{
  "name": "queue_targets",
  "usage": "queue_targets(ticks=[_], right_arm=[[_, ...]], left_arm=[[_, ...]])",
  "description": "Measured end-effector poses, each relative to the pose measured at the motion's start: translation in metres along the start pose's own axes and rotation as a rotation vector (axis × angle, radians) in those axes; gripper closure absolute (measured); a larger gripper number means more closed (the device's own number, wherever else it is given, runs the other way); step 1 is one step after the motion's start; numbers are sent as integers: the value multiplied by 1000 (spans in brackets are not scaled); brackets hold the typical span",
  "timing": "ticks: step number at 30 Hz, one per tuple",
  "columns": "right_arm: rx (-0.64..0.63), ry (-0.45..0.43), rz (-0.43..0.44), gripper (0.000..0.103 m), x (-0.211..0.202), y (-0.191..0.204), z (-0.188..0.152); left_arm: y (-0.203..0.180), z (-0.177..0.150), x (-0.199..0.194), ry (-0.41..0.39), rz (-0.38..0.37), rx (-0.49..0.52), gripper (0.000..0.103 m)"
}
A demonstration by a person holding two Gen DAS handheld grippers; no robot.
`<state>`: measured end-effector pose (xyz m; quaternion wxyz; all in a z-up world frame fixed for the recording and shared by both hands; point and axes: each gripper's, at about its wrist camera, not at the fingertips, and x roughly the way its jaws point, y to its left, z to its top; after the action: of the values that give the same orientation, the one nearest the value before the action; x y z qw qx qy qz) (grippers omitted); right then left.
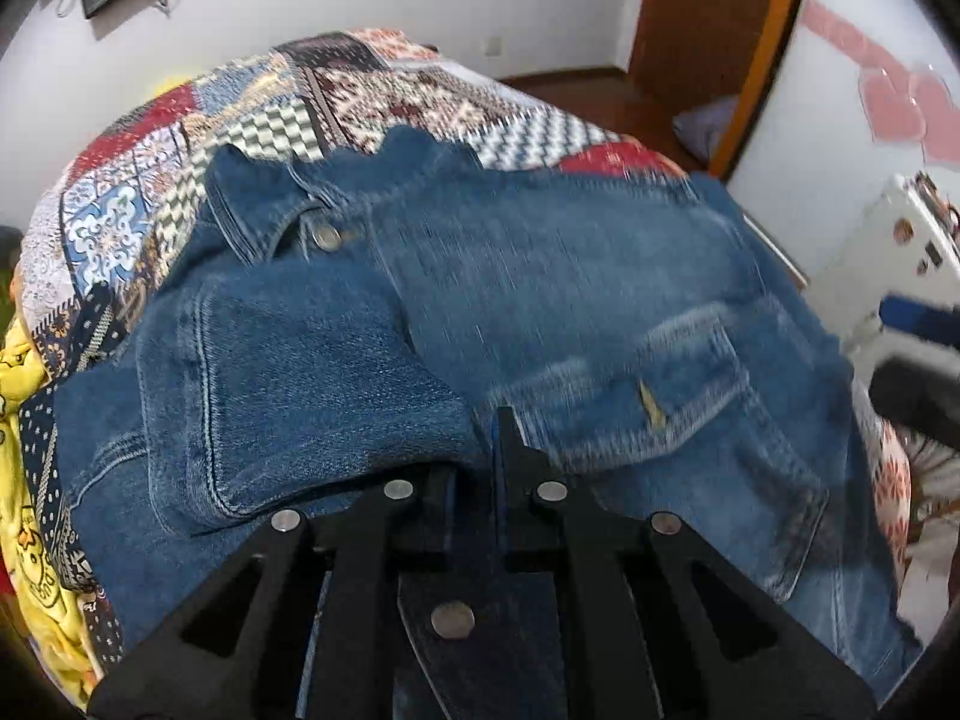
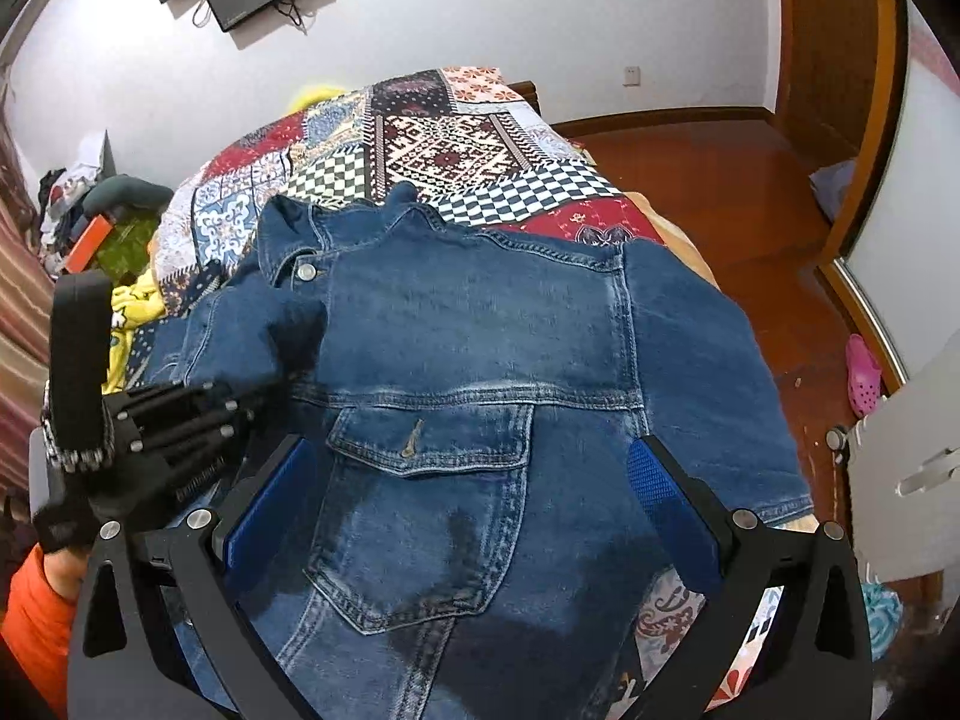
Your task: Fold large clothes
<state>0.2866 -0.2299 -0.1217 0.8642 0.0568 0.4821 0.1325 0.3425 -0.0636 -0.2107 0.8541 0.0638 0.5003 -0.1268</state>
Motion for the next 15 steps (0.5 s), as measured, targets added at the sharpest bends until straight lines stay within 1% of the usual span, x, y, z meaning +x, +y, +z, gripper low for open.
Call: queue_targets(ticks=[1, 2, 3, 4, 5, 6, 10, 13, 14, 15], right_arm=[[-4, 0, -1, 0, 0, 1, 0], [-11, -1, -4, 0, -1, 3, -1], [-21, -4, -6, 0, -2, 6, -1], [-31, -6, -6, 0, -3, 9, -1], [-39, -7, -6, 0, -3, 12, -1], [-56, -7, -3, 0, -4, 18, 0], [-122, -16, 2, 0, -5, 39, 3], [-181, -27, 8, 0, -5, 59, 5], [-197, -28, 9, 0, -5, 64, 5], [-219, -29, 12, 0, -4, 72, 5]], left_arm=[[-2, -3, 0, 10, -8, 0, 87], [-2, -7, -2, 19, -28, -3, 78], [-2, -9, -2, 24, -45, -7, 64], [0, -11, -6, 24, -60, -13, 56], [2, -15, -11, 13, -68, -22, 44], [5, -19, -18, -1, -70, -30, 40], [23, -34, -47, -40, -66, -59, 36], [47, -45, -66, -78, -39, -93, 25], [57, -49, -74, -93, -20, -108, 19], [67, -52, -79, -107, 0, -122, 16]])
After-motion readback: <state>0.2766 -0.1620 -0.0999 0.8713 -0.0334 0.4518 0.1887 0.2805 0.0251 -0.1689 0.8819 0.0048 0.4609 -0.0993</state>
